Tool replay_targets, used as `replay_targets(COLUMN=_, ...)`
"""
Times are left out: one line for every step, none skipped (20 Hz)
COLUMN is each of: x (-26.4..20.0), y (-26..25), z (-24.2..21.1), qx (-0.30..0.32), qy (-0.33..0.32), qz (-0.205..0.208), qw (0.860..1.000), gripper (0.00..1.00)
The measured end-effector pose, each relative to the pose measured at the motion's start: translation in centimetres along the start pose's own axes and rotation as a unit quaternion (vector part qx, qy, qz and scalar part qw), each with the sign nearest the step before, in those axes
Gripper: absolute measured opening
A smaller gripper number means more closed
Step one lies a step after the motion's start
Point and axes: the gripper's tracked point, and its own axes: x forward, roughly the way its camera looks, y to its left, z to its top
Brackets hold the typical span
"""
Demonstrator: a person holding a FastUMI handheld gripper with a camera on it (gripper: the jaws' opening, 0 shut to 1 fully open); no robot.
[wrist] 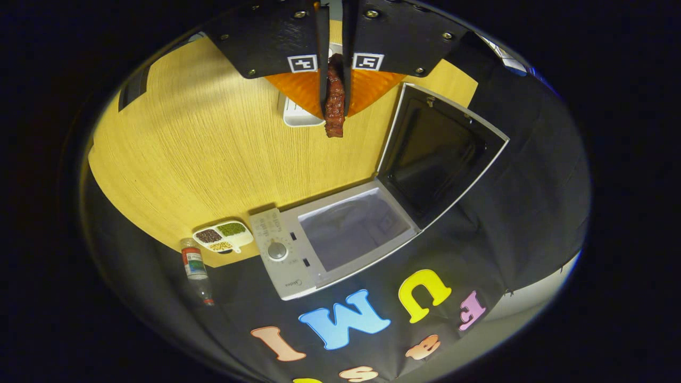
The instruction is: Open the microwave, put the food inside, and close the microwave door.
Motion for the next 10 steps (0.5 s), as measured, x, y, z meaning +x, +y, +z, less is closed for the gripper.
replay_targets(x=0.2, y=0.6, z=1.1, qx=0.001, qy=-0.006, qz=0.007, qw=1.0, gripper=0.1)
replay_targets(x=0.5, y=1.1, z=2.2, qx=0.002, qy=-0.012, qz=0.013, qw=1.0, gripper=0.1)
replay_targets(x=0.9, y=1.7, z=3.3, qx=0.002, qy=-0.019, qz=0.02, qw=1.0, gripper=0.1)
replay_targets(x=1.3, y=2.2, z=4.2, qx=0.001, qy=-0.024, qz=0.026, qw=0.999, gripper=0.1)
replay_targets(x=1.9, y=2.7, z=5.2, qx=0.0, qy=-0.029, qz=0.03, qw=0.999, gripper=0.1)
replay_targets(x=2.4, y=3.1, z=5.9, qx=-0.003, qy=-0.033, qz=0.034, qw=0.999, gripper=0.1)
replay_targets(x=3.0, y=3.6, z=6.7, qx=-0.007, qy=-0.038, qz=0.038, qw=0.999, gripper=0.1)
replay_targets(x=3.6, y=3.9, z=7.4, qx=-0.01, qy=-0.04, qz=0.04, qw=0.998, gripper=0.1)
replay_targets(x=4.4, y=4.2, z=8.0, qx=-0.013, qy=-0.043, qz=0.043, qw=0.998, gripper=0.1)
replay_targets(x=5.1, y=4.6, z=8.5, qx=-0.015, qy=-0.046, qz=0.045, qw=0.998, gripper=0.1)
